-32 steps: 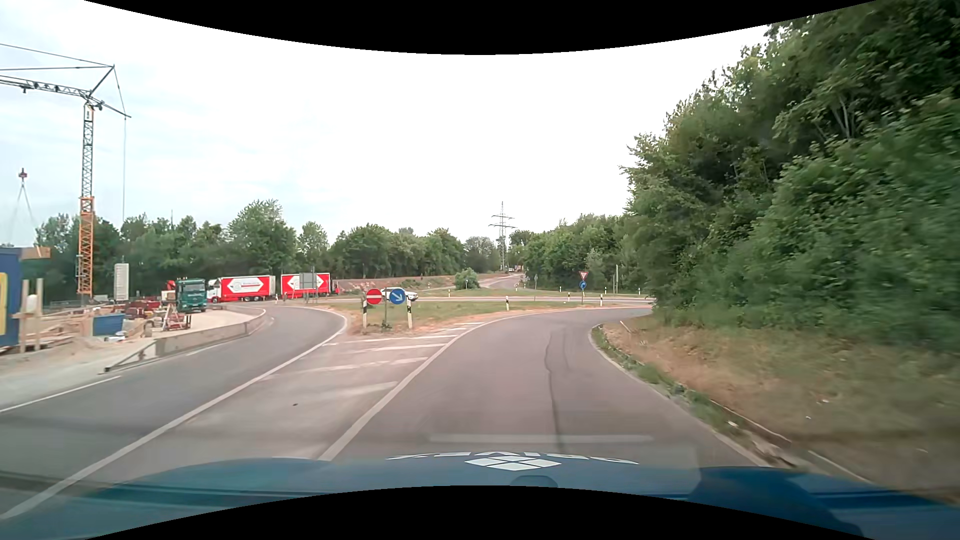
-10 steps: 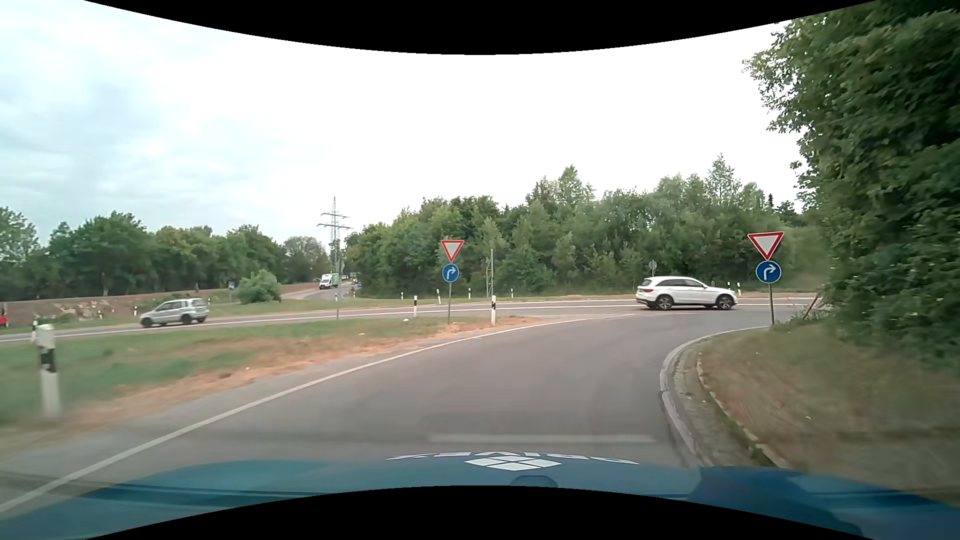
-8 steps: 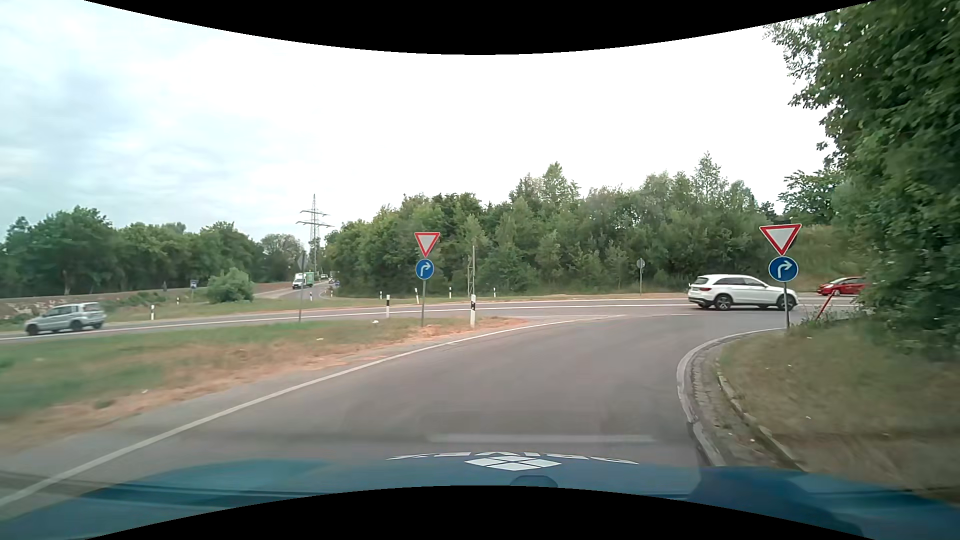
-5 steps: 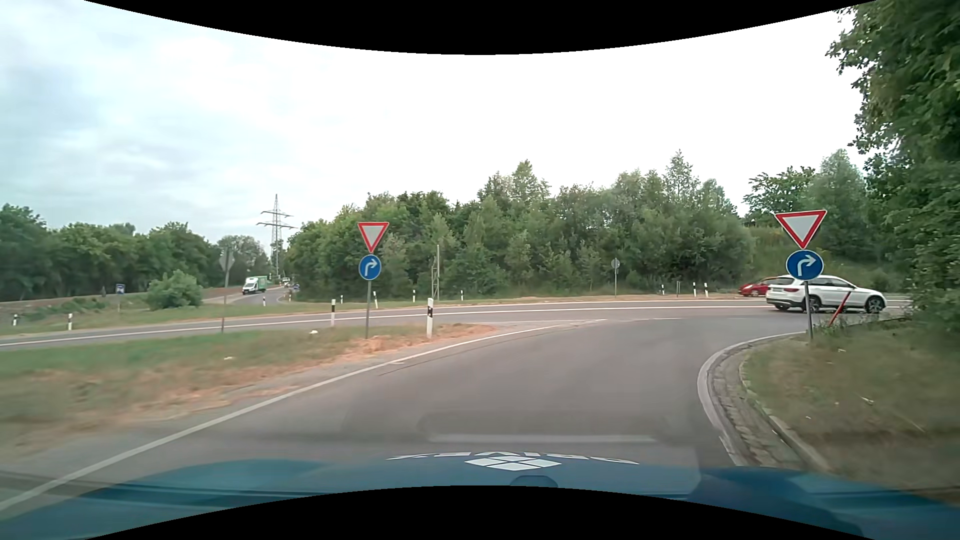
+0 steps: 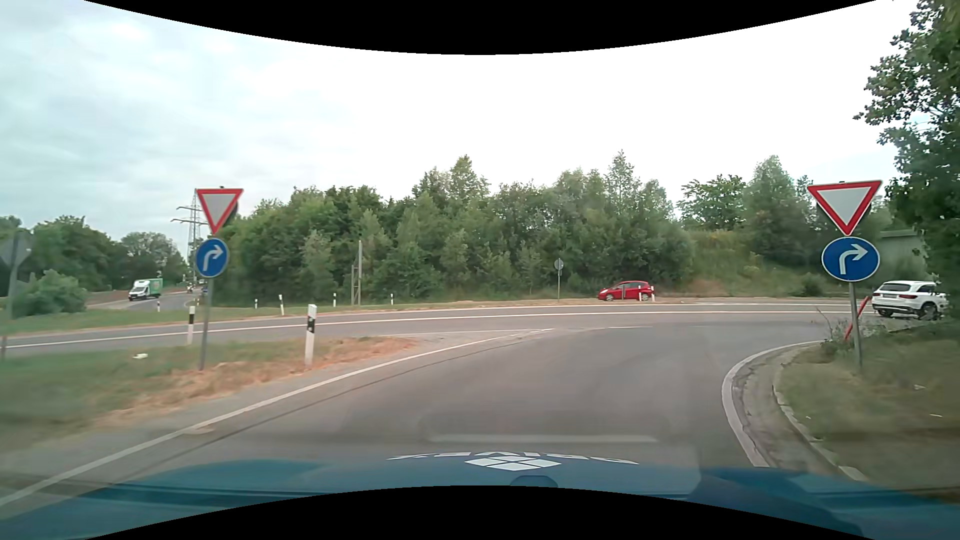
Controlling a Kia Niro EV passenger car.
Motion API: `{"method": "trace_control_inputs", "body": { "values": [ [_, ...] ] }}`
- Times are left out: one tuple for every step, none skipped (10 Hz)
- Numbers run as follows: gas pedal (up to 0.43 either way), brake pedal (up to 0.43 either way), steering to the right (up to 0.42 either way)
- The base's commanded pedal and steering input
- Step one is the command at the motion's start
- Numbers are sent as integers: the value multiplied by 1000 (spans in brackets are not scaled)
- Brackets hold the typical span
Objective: Follow the waypoints while adhering to traffic rules and regulations
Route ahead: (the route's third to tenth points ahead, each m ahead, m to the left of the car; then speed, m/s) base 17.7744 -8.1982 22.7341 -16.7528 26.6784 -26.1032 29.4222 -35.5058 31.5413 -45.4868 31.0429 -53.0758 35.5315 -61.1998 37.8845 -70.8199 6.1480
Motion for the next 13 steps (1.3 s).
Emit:
{"method": "trace_control_inputs", "body": {
  "values": [
    [0,256,223],
    [0,256,228],
    [0,232,228],
    [0,213,225],
    [0,207,215],
    [0,201,204],
    [0,201,197],
    [0,183,192],
    [0,183,190],
    [0,177,188],
    [0,177,187],
    [0,171,187],
    [0,165,186]
  ]
}}
